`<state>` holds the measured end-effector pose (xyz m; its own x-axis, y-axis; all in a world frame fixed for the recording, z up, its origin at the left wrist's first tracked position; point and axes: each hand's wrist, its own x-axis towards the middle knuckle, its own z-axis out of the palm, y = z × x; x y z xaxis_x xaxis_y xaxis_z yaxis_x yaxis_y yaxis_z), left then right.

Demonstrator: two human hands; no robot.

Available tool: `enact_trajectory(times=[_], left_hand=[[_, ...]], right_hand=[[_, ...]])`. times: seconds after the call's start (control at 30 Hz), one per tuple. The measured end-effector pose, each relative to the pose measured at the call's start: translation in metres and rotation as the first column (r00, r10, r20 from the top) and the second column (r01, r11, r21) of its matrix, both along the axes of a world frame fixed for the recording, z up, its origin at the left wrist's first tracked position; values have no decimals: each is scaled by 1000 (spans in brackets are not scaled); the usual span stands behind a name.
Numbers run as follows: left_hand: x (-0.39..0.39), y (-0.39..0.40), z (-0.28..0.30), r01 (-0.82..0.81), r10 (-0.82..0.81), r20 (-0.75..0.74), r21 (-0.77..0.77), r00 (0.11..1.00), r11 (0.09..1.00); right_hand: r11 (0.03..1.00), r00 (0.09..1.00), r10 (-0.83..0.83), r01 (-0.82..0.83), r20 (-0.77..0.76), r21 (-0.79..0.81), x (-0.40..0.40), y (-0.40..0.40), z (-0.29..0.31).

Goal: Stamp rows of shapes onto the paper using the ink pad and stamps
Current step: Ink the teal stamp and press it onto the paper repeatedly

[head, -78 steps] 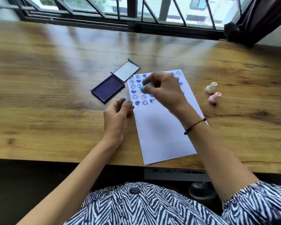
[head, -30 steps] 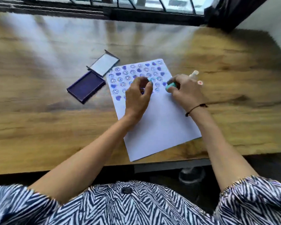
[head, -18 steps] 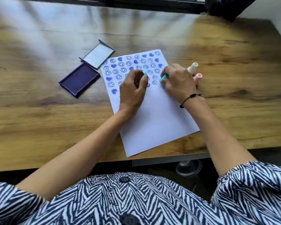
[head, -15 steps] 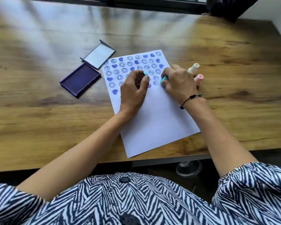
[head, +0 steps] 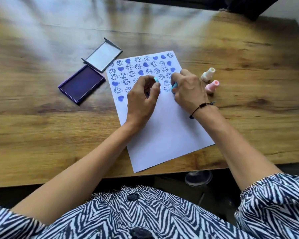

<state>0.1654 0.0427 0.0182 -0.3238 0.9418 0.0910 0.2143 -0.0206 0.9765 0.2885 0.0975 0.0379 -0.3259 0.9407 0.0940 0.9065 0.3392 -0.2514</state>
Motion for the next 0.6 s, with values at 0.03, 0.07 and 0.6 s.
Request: enact_trajectory(times=[0.03, 0.07, 0.6], left_hand=[[0, 0, 0, -1, 1, 0, -2, 1000, 1000], [1, 0, 0, -1, 1, 0, -3, 1000, 1000], [2, 1, -1, 4, -3, -33, 7, 999, 1000]], right_hand=[[1000, 1000, 4, -4, 3, -1, 0, 0, 0], [1000, 1000, 8, -8, 4, -3, 0, 0, 0], [971, 930, -216, 235, -296, 31, 20, -1, 31]])
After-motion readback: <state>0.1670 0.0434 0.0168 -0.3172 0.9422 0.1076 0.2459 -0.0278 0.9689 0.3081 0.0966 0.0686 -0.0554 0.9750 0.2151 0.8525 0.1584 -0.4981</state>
